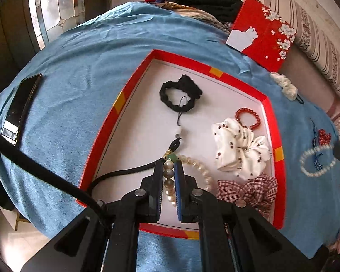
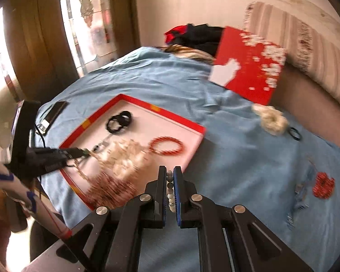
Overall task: Organize jewelry
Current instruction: 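Carry pearl and beige bracelets over the tray and lower them, then move both grippers open toward the blue striped watch and red polka-dot scrunchie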
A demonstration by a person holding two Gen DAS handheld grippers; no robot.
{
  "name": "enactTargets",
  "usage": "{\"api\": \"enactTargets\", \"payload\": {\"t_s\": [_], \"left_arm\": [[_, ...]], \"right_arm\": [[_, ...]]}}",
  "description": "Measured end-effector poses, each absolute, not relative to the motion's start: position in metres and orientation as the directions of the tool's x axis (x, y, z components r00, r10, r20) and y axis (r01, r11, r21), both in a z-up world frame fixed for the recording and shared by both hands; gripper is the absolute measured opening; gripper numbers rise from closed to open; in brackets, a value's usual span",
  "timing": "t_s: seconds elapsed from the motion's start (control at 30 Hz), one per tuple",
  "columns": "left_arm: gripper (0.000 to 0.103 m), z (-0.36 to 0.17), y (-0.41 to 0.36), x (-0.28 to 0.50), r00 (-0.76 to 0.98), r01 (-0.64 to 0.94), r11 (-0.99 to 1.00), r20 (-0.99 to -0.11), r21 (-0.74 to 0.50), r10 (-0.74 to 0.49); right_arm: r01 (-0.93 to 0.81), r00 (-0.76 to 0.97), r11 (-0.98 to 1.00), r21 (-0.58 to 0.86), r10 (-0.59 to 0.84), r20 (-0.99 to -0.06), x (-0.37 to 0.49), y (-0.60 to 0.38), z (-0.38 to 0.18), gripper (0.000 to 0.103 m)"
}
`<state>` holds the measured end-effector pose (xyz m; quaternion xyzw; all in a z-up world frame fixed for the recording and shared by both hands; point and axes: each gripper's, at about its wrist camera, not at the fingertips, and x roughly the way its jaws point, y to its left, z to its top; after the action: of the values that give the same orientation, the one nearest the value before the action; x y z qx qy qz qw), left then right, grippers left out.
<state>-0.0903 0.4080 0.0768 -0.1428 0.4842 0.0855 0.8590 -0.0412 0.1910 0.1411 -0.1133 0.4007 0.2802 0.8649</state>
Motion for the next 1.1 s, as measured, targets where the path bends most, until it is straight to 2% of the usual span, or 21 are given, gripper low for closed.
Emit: {"api": "enactTargets", "payload": {"t_s": [0.23,0.37,0.47,0.6,0.83,1.1], "left_arm": [[0.011,0.095,0.406,-0.103,0.574,-0.283,0.947,-0.818,-0.151,0.041],[0.023,0.109,0.404,-0.117,0.613,-0.282,0.945,-0.789,-0.165,0.046],[0.026,0.117,0.402,-0.128,0.635,-0.285,0.941,-0.771,-0.180,0.045],[0.031,0.122,0.395,-0.141,0.643,-0.309,0.934,-0.763,-0.182,0.064],[0.033,0.123,0.375,-0.156,0.639,-0.308,0.934,-0.767,-0.181,0.062],[0.036,0.127,0.338,-0.165,0.623,-0.262,0.951,-0.782,-0.165,0.036]], "right_arm": [[-0.589,0.426,0.805,0.068,0.381,-0.821,-0.009,0.246,0.105,0.007],[-0.575,0.409,0.818,0.019,0.308,-0.859,0.008,0.253,0.079,0.007],[-0.552,0.424,0.834,0.001,0.282,-0.861,0.015,0.245,0.075,0.008],[-0.529,0.460,0.849,-0.004,0.283,-0.842,0.016,0.230,0.085,0.037],[-0.477,0.526,0.879,-0.003,0.284,-0.802,0.005,0.181,0.110,0.041],[-0.373,0.570,0.928,-0.021,0.211,-0.794,-0.038,0.071,0.098,0.044]]}}
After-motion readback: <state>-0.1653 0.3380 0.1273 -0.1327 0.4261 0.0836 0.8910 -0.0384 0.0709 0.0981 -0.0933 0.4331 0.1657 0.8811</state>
